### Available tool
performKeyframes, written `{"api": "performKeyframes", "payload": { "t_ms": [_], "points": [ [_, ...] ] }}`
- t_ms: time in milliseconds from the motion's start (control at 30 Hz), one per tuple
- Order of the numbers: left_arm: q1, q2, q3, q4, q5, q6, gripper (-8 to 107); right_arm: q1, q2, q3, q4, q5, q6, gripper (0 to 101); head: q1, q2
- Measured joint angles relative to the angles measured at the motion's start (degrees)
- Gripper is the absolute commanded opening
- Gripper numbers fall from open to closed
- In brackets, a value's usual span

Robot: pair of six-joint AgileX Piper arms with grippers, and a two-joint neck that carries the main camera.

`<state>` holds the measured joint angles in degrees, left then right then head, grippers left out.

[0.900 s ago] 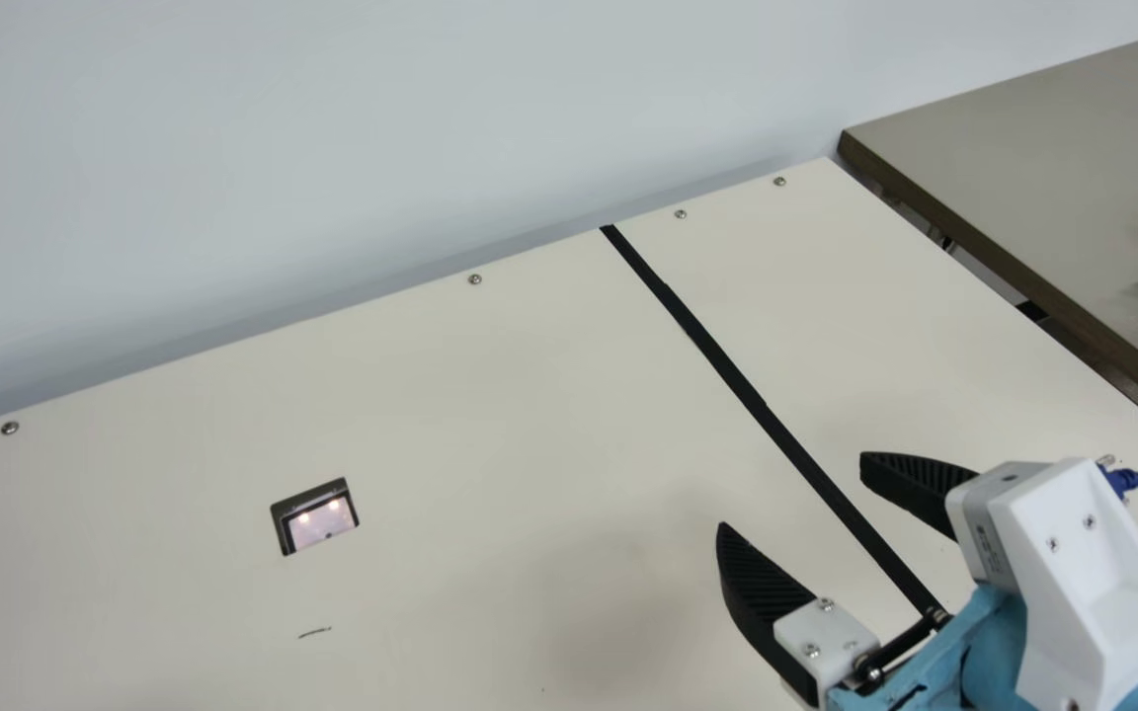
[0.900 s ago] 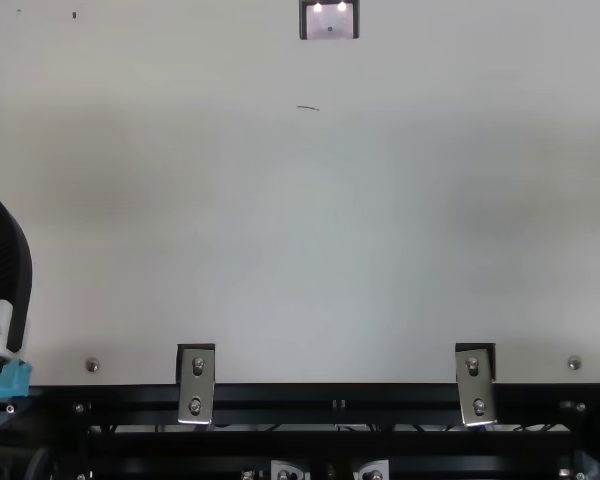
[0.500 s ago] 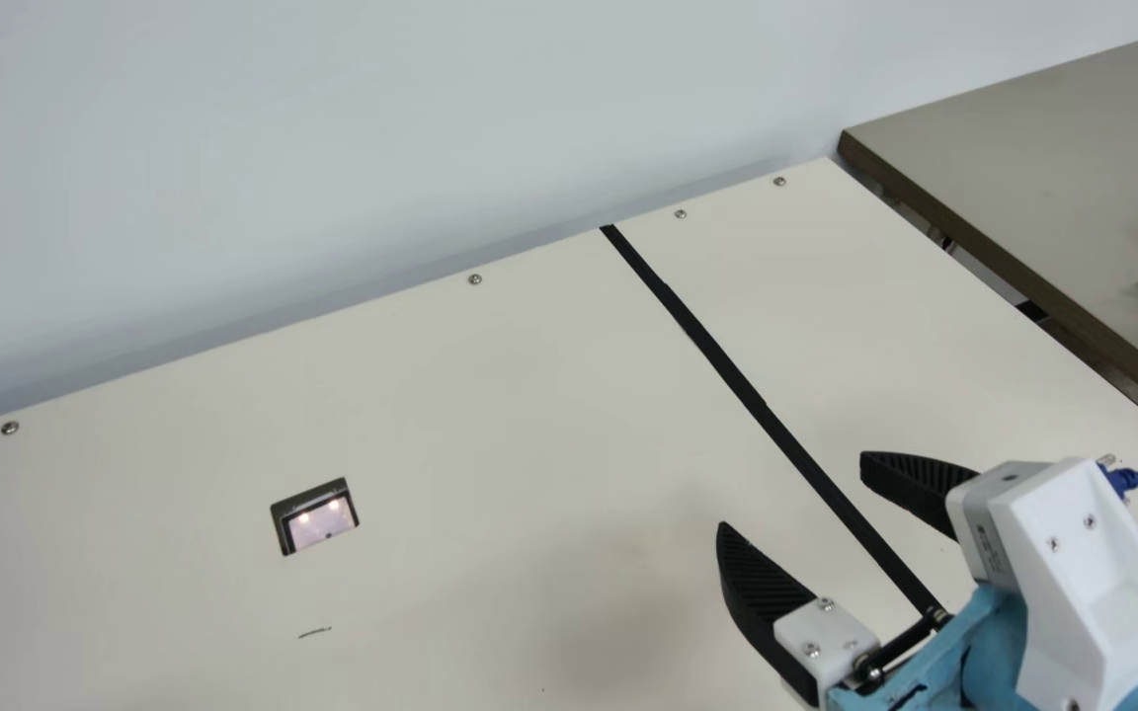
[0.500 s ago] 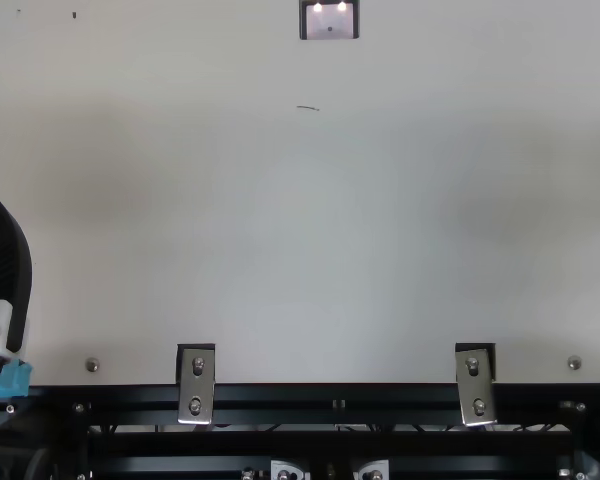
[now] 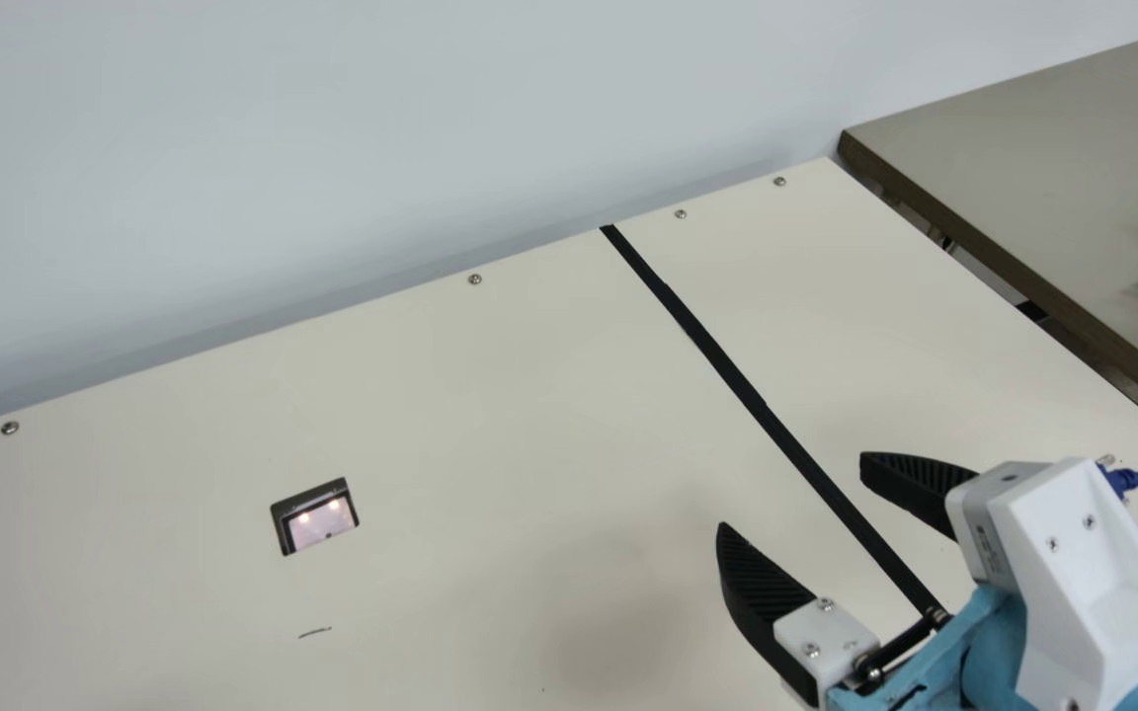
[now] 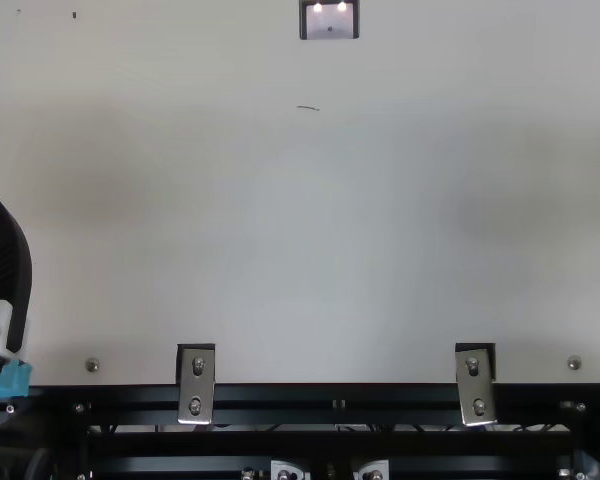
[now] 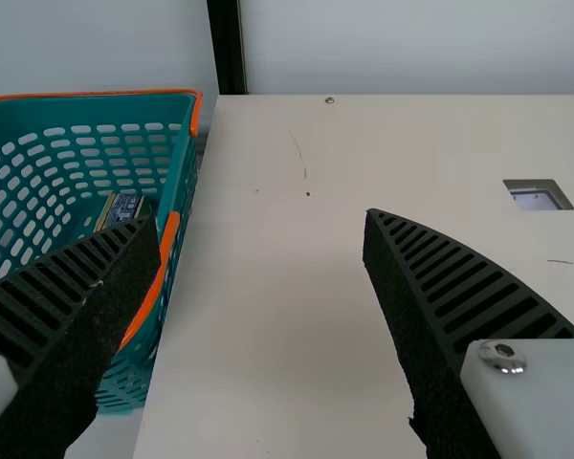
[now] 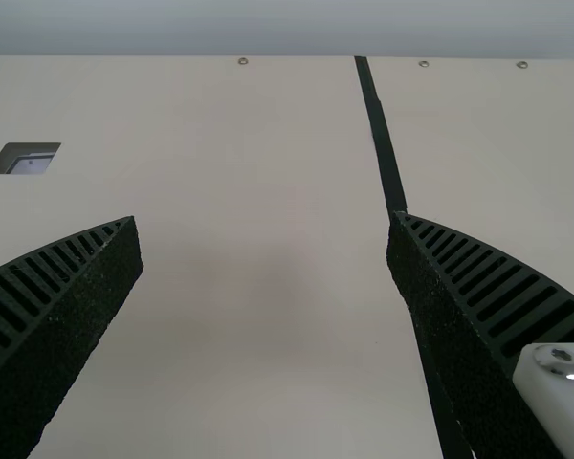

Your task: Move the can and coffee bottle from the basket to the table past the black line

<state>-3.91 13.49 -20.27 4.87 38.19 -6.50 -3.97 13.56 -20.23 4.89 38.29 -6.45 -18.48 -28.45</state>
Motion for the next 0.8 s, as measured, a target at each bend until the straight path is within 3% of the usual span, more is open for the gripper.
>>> {"api": "performKeyframes", "payload": {
  "t_ms": [567, 800],
  "points": [
    [0.0, 0.0, 0.0, 0.0, 0.0, 0.0, 90, -0.03, 0.05, -0.17, 0.0, 0.14, 0.12, 101, 0.0, 0.0],
    [0.0, 0.0, 0.0, 0.0, 0.0, 0.0, 90, -0.12, 2.3, -6.12, -0.41, 1.77, 2.1, 101, 0.0, 0.0]
  ]
}}
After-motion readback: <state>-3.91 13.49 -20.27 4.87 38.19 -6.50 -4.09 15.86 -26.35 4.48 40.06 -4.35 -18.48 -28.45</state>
